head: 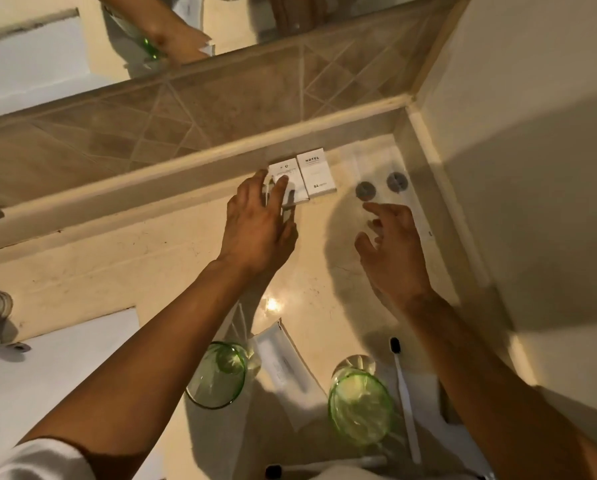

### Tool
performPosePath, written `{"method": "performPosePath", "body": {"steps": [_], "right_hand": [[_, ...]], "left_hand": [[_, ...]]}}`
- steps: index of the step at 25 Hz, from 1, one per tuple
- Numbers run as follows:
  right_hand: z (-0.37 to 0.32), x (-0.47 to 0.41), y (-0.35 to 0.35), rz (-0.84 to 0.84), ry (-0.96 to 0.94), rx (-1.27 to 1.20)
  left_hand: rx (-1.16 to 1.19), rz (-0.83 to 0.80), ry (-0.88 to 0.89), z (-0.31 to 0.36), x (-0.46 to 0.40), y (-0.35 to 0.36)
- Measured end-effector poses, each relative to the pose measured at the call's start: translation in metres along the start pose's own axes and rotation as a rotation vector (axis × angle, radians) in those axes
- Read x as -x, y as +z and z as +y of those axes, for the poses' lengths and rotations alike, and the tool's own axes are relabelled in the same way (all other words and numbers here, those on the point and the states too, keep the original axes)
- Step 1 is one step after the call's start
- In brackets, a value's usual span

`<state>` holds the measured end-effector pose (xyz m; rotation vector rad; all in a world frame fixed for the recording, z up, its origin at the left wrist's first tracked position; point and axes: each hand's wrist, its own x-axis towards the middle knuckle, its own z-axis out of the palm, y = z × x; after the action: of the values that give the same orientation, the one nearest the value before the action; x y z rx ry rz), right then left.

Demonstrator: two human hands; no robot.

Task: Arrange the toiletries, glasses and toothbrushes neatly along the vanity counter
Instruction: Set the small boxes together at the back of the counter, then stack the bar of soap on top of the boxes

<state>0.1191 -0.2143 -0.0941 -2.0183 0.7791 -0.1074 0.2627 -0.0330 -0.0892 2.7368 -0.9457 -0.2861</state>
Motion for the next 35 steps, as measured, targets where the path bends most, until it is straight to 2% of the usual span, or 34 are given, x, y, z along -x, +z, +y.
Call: {"method": "performPosePath", "body": {"steps": [3,6,9,12,15,18,26,30,35], "right_hand": [[0.011,0.046,-0.026,0.061,-0.026,0.05],[0.024,0.087,-0.05,0.073,0.006,0.111],[0.049,0.131,-0.071,0.158,0.025,0.247],[0.074,0.175,-0.085,0.2,0.148,0.426],[0.093,0.213,-0.089,0.155,0.26,0.598],[0.105,0.236,-0.081,0.131,0.321,0.662],[0.127,0.251,-0.071,0.128,0.295,0.532],[0.12,0.234,-0.071,0.148,0.252,0.429],[0.091,0.177,-0.062,0.095,0.163,0.396]], "left_hand": [[0.016,-0.006,0.041,0.017,0.021,-0.015],[0.049,-0.032,0.18,0.037,0.041,-0.023],[0.144,-0.091,0.317,0.068,0.067,-0.025],[0.215,-0.19,0.406,0.099,0.097,-0.018],[0.221,-0.328,0.477,0.129,0.121,-0.011],[0.183,-0.451,0.552,0.155,0.133,-0.004],[0.213,-0.457,0.549,0.175,0.138,0.003],[0.227,-0.438,0.501,0.16,0.13,0.002],[0.182,-0.345,0.381,0.119,0.104,0.001]]}}
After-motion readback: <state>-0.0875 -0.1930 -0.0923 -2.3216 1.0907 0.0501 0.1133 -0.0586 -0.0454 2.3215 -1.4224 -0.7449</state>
